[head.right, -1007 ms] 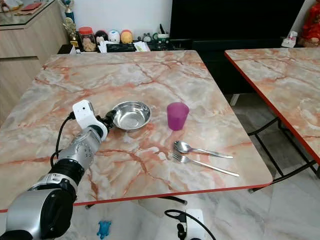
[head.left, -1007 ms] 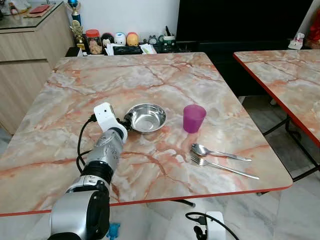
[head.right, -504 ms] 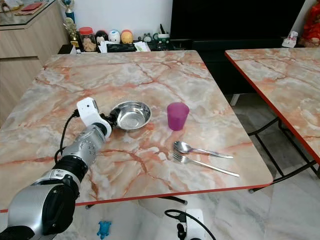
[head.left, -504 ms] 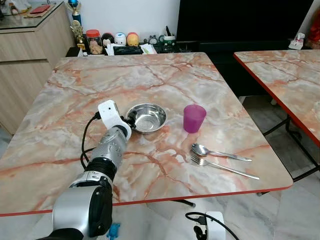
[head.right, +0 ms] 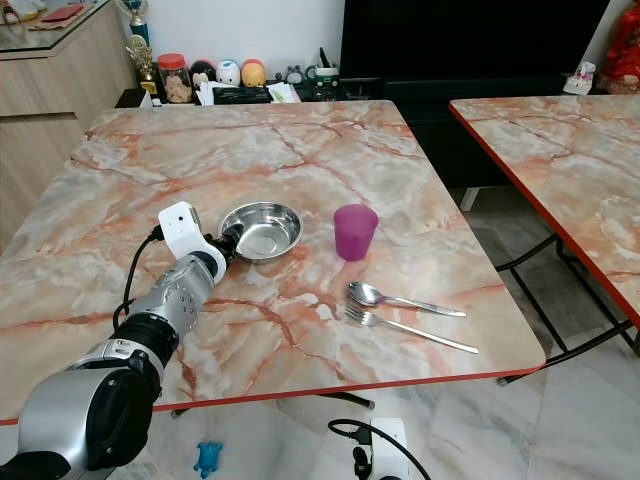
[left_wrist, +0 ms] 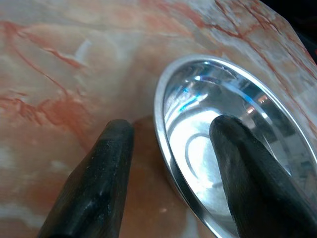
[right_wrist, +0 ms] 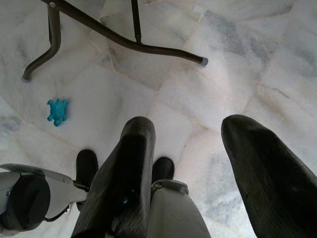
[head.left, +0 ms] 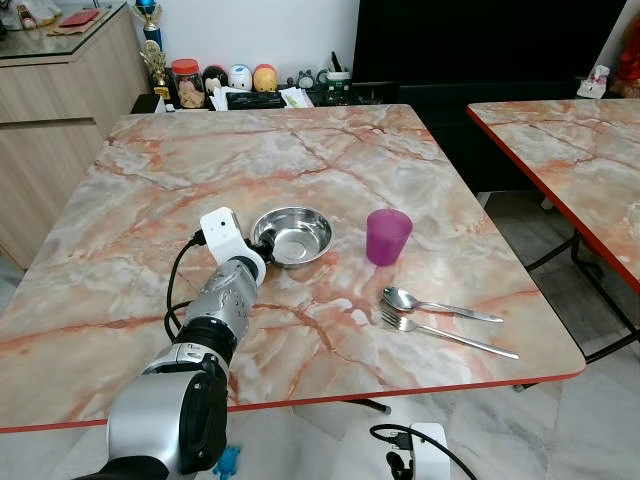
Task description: Setting the table
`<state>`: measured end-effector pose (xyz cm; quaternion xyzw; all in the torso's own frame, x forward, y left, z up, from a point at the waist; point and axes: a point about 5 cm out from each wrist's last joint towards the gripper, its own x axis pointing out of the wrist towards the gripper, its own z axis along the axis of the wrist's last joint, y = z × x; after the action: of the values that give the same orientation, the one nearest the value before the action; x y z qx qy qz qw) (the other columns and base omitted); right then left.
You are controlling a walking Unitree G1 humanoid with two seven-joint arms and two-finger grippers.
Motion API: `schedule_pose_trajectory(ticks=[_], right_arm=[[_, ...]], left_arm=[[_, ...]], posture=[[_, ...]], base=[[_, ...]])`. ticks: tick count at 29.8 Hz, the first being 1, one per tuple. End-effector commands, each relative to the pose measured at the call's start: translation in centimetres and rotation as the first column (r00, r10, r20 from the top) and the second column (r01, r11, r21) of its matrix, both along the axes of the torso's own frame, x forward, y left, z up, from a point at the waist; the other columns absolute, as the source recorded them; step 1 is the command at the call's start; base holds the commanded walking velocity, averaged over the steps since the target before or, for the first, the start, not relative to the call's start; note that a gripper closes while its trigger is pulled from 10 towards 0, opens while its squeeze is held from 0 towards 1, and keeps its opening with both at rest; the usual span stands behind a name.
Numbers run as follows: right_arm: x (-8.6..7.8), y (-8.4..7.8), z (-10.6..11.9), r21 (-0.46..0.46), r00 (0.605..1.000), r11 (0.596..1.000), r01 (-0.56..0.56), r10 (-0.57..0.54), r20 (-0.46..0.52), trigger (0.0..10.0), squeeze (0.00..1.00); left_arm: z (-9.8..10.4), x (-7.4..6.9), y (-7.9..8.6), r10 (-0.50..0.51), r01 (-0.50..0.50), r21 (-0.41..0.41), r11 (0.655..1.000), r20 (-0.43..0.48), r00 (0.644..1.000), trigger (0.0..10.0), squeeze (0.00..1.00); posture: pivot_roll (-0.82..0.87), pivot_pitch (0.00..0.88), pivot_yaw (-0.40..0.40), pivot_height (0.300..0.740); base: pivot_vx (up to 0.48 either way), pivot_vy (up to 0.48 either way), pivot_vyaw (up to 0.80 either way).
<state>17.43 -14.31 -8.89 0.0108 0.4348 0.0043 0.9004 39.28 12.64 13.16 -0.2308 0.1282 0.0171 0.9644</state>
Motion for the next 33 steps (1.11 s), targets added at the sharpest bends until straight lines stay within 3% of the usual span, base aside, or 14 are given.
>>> schedule_pose_trajectory(ticks=[1,10,11,12,13,14,25,26,27,28,29,30,33], right_arm=[[-0.28,-0.08,-0.13,0.000,1.000,1.000,0.011,-0.011,-0.009,10.0,0.00],[-0.26,-0.11,-0.12,0.000,1.000,1.000,0.008,-0.008,-0.009,10.0,0.00],[-0.26,-0.11,-0.13,-0.001,1.000,1.000,0.008,-0.008,-0.009,10.0,0.00],[-0.27,-0.11,-0.13,-0.001,1.000,1.000,0.009,-0.009,-0.010,10.0,0.00],[-0.27,-0.12,-0.13,-0.001,1.000,1.000,0.009,-0.009,-0.010,10.0,0.00],[-0.27,-0.12,-0.13,-0.001,1.000,1.000,0.009,-0.009,-0.010,10.0,0.00],[-0.28,-0.13,-0.14,-0.001,1.000,1.000,0.007,-0.007,-0.012,10.0,0.00],[-0.28,-0.14,-0.14,0.000,1.000,1.000,0.007,-0.007,-0.012,10.0,0.00],[-0.28,-0.14,-0.14,0.000,1.000,1.000,0.007,-0.007,-0.012,10.0,0.00],[-0.28,-0.14,-0.14,0.000,1.000,1.000,0.006,-0.006,-0.012,10.0,0.00],[-0.27,-0.15,-0.14,0.000,1.000,1.000,0.006,-0.006,-0.012,10.0,0.00],[-0.27,-0.15,-0.13,-0.001,1.000,1.000,0.005,-0.005,-0.012,10.0,0.00],[-0.27,-0.15,-0.13,-0.001,1.000,1.000,0.005,-0.005,-0.012,10.0,0.00]], left_arm=[[0.25,0.16,-0.37,-0.024,0.024,0.020,1.000,-0.004,1.000,10.0,0.00],[0.09,0.11,-0.24,-0.023,0.023,0.027,0.999,-0.009,1.000,10.0,0.00],[0.09,0.11,-0.22,-0.023,0.023,0.028,0.999,-0.010,1.000,9.2,0.00],[0.04,0.10,-0.15,-0.021,0.022,0.030,0.999,-0.013,1.000,1.8,0.00],[0.02,0.09,-0.13,-0.021,0.021,0.030,0.999,-0.014,1.000,1.8,0.00],[-0.01,0.08,-0.12,-0.021,0.021,0.031,0.999,-0.017,1.000,0.0,0.00],[-0.35,-0.03,-0.13,-0.027,0.027,0.023,0.999,-0.038,0.999,0.0,0.00],[-0.38,-0.04,-0.20,-0.036,0.037,0.020,0.999,-0.041,0.999,1.5,0.00],[-0.38,-0.04,-0.20,-0.036,0.037,0.020,0.999,-0.041,0.999,1.5,0.00],[-0.40,-0.05,-0.22,-0.041,0.042,0.023,0.999,-0.043,0.998,9.1,0.00],[-0.42,-0.05,-0.23,-0.043,0.044,0.025,0.999,-0.045,0.998,9.1,0.00],[-0.47,-0.07,-0.24,-0.044,0.046,0.027,0.999,-0.049,0.998,10.0,0.00],[-0.55,-0.10,-0.22,-0.046,0.048,0.026,0.999,-0.054,0.997,10.0,0.00]], posture=[[0.13,0.000,-0.032,0.728],[0.13,0.000,-0.034,0.728],[0.13,0.000,-0.034,0.728],[0.13,0.000,-0.034,0.728],[0.13,0.000,-0.034,0.728],[0.13,0.000,-0.034,0.728],[0.13,0.000,-0.035,0.728],[0.13,0.000,-0.035,0.728],[0.13,0.000,-0.035,0.728],[0.13,0.000,-0.035,0.728],[0.13,0.000,-0.036,0.728],[0.13,0.000,-0.036,0.728],[0.13,0.000,-0.036,0.728]], base=[[0.000,0.000,0.00],[0.000,0.000,0.00],[0.000,0.000,0.00],[0.000,0.000,0.00],[0.000,0.000,0.00],[0.000,0.000,0.00],[0.000,0.000,0.00],[0.000,0.000,0.00],[0.000,0.000,0.00],[0.000,0.000,0.00],[0.000,0.000,0.00],[0.000,0.000,0.00],[0.000,0.000,0.00]])
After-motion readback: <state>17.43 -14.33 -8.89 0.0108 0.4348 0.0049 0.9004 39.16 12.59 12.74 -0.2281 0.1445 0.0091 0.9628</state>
